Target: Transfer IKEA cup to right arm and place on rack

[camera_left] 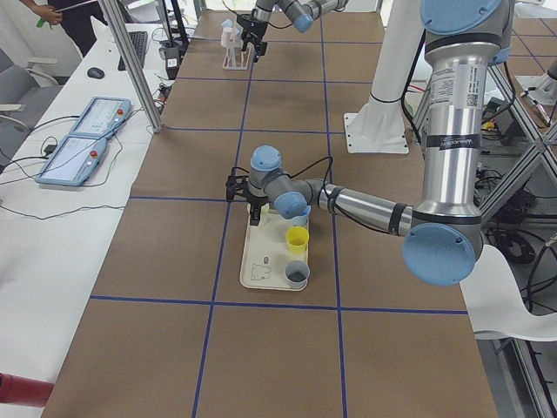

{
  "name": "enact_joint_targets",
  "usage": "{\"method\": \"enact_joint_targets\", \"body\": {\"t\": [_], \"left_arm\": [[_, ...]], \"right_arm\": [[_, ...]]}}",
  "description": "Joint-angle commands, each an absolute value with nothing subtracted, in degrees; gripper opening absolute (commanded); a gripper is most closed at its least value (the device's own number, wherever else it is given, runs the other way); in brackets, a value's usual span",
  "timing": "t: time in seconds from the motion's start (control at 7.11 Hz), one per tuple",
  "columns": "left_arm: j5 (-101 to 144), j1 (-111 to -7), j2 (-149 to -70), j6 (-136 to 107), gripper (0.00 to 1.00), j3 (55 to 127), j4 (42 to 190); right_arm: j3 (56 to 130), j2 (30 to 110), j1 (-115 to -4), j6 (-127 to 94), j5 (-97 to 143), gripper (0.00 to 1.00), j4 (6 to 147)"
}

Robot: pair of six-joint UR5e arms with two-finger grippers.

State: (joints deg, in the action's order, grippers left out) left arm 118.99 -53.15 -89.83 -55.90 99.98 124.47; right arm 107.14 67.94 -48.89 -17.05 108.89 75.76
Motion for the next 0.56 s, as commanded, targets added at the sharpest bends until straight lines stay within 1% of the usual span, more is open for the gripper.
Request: {"method": "enact_joint_targets", "body": {"t": [0.0,0.14,0.28,0.42], "left_arm": [[119.1,-52.2,-89.5,-55.7,0.6,100.1,124.5],[119.1,-52.1,-89.3,-55.7,0.43,100.1,124.5],[119.1,-52.1,-89.3,-55.7,0.1,100.1,124.5],[119.1,-52.1,-89.3,-55.5,0.0,100.5,124.5]], "right_arm": [[107.1,67.9,-48.5,-17.1,108.3,1.0,75.8],[107.1,67.9,-48.3,-17.1,107.8,1.0,75.8],[107.1,67.9,-48.1,-17.1,107.7,1.0,75.8],[107.1,67.9,-47.9,-17.1,107.6,1.0,75.7]]}}
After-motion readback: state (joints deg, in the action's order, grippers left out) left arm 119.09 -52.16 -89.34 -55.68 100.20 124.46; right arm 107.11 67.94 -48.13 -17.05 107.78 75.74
